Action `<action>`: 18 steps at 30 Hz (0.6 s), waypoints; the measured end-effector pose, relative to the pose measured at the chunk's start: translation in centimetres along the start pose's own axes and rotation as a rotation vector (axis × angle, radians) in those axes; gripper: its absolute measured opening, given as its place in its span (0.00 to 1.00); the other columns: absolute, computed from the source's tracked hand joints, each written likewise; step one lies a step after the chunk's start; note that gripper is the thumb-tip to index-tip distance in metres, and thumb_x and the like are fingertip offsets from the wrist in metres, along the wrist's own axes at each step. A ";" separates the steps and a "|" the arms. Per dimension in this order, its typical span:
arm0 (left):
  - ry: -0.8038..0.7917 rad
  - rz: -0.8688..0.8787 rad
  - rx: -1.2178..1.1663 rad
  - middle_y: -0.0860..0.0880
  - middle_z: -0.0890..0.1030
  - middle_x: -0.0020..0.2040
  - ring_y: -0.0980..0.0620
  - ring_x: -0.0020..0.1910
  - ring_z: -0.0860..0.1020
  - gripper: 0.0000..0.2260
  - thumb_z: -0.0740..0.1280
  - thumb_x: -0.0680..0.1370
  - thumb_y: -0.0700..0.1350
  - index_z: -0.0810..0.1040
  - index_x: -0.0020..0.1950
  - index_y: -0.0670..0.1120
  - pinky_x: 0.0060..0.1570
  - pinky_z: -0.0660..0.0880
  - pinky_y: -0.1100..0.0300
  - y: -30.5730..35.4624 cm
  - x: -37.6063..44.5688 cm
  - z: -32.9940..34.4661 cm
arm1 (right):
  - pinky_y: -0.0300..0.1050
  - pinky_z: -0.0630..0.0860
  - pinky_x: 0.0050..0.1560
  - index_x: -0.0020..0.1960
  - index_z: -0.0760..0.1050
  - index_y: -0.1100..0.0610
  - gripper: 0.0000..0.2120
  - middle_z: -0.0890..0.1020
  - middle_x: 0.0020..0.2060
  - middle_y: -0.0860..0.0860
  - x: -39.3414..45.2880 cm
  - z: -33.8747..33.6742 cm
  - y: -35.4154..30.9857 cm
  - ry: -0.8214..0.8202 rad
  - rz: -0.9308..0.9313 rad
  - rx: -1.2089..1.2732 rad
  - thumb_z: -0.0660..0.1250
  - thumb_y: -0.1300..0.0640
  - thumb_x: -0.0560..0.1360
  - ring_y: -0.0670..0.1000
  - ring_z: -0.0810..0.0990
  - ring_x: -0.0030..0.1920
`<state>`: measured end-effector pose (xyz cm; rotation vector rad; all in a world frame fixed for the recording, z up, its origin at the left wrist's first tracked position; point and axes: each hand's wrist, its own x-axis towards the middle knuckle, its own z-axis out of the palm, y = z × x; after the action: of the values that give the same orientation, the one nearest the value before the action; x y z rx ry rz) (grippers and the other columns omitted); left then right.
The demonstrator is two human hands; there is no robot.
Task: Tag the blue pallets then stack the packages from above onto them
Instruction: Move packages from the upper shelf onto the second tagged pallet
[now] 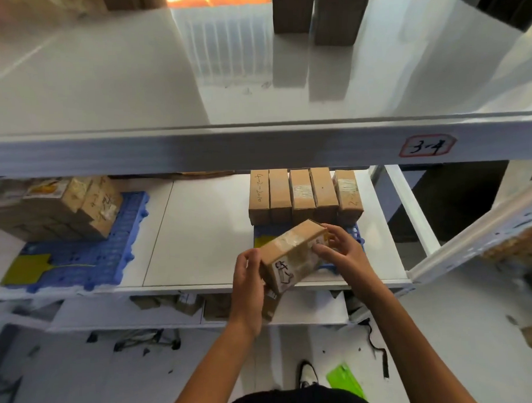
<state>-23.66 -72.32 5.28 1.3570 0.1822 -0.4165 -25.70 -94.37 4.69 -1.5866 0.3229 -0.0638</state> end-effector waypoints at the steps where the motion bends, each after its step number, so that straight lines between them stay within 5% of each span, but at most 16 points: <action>1: 0.016 -0.001 -0.005 0.48 0.81 0.60 0.47 0.58 0.83 0.27 0.60 0.74 0.72 0.72 0.65 0.57 0.53 0.84 0.47 0.2 0.3 -0.2 | 0.40 0.84 0.47 0.64 0.77 0.38 0.21 0.85 0.56 0.44 0.0 0.0 -0.1 -0.002 -0.002 0.009 0.76 0.41 0.72 0.47 0.85 0.58; 6: 0.035 0.054 -0.026 0.48 0.81 0.60 0.49 0.59 0.82 0.24 0.59 0.77 0.69 0.74 0.64 0.55 0.50 0.84 0.52 2.0 3.2 -0.7 | 0.39 0.83 0.44 0.64 0.80 0.49 0.14 0.88 0.51 0.48 2.3 2.0 -2.1 0.022 -0.017 -0.011 0.74 0.53 0.78 0.48 0.87 0.52; 11: 0.226 0.098 0.156 0.48 0.78 0.57 0.51 0.54 0.81 0.15 0.55 0.83 0.63 0.65 0.63 0.55 0.45 0.86 0.54 5.9 9.6 0.3 | 0.36 0.83 0.42 0.60 0.83 0.52 0.17 0.89 0.46 0.47 7.2 3.7 -5.2 0.188 -0.014 -0.074 0.78 0.49 0.74 0.45 0.88 0.46; 15: 0.203 0.151 0.483 0.46 0.80 0.64 0.47 0.61 0.80 0.20 0.55 0.85 0.58 0.75 0.68 0.50 0.57 0.83 0.50 7.4 14.1 1.0 | 0.43 0.85 0.50 0.62 0.84 0.55 0.20 0.87 0.50 0.47 11.1 4.3 -6.1 0.362 0.022 -0.194 0.77 0.47 0.74 0.47 0.86 0.48; 18: 0.138 0.091 0.640 0.46 0.77 0.68 0.44 0.66 0.77 0.21 0.59 0.84 0.55 0.73 0.74 0.49 0.63 0.80 0.45 7.0 15.7 1.0 | 0.49 0.86 0.50 0.60 0.85 0.55 0.18 0.88 0.48 0.50 12.7 4.1 -5.8 0.388 0.073 -0.258 0.76 0.48 0.74 0.49 0.87 0.43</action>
<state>-6.66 -75.07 6.16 2.0178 0.1012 -0.3144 -11.58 -93.43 8.17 -1.8130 0.7144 -0.2854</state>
